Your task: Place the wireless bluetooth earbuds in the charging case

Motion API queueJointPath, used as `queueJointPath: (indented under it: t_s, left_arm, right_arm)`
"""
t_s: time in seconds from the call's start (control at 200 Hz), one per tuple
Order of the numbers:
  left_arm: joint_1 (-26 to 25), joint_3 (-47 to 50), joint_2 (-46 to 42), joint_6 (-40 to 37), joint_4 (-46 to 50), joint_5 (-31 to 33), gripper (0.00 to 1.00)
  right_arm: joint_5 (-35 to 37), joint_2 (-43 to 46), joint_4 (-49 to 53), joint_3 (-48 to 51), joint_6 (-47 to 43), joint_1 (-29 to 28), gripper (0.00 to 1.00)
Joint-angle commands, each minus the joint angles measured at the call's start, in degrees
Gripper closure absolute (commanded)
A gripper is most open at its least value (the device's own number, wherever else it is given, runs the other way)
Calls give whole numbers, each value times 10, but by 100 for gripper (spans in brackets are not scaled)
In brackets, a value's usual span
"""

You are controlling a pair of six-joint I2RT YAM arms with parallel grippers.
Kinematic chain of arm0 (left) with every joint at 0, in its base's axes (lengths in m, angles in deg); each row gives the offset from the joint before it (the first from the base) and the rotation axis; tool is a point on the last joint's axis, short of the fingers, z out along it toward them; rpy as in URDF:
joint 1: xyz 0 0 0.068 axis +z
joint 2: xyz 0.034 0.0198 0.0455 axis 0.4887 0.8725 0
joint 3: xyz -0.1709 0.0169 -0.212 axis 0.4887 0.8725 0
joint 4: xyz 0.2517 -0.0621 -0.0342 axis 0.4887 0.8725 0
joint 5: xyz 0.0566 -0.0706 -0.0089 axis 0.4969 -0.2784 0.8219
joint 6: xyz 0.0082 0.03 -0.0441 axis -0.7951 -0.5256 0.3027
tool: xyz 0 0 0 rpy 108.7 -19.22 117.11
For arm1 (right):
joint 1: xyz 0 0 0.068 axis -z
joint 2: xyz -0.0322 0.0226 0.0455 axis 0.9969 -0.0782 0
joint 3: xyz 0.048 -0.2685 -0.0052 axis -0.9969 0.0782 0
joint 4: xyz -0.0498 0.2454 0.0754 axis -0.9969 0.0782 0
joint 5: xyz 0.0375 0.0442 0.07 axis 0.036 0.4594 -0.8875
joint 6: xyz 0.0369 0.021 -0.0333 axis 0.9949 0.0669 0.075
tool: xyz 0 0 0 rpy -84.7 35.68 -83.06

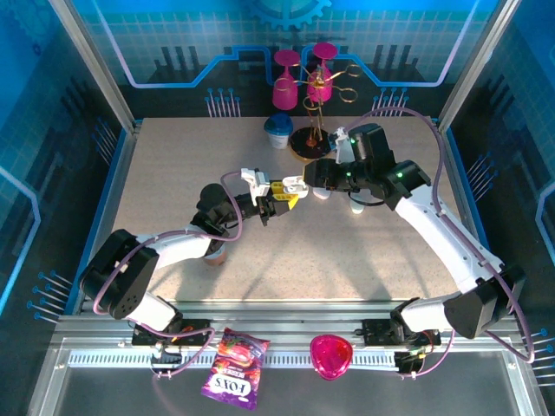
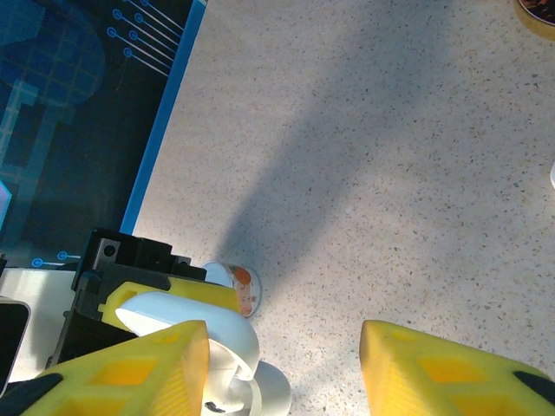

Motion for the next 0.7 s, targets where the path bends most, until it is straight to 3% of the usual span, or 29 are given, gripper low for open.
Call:
queueJointPath:
  t_s: [0.0,0.43,0.695]
  left_arm:
    - [1,-12,-7,0,-16,4,100]
    - [1,-11,-5,-4,-15,0,100]
    - [1,-8,-8,-5,-19,-6,100]
  right_arm:
    - [-16,-4,12,8,-18,-10,50]
    - [19,38,14,3,-43,-12,46]
    - [32,20,34,-13,-44,-15,46]
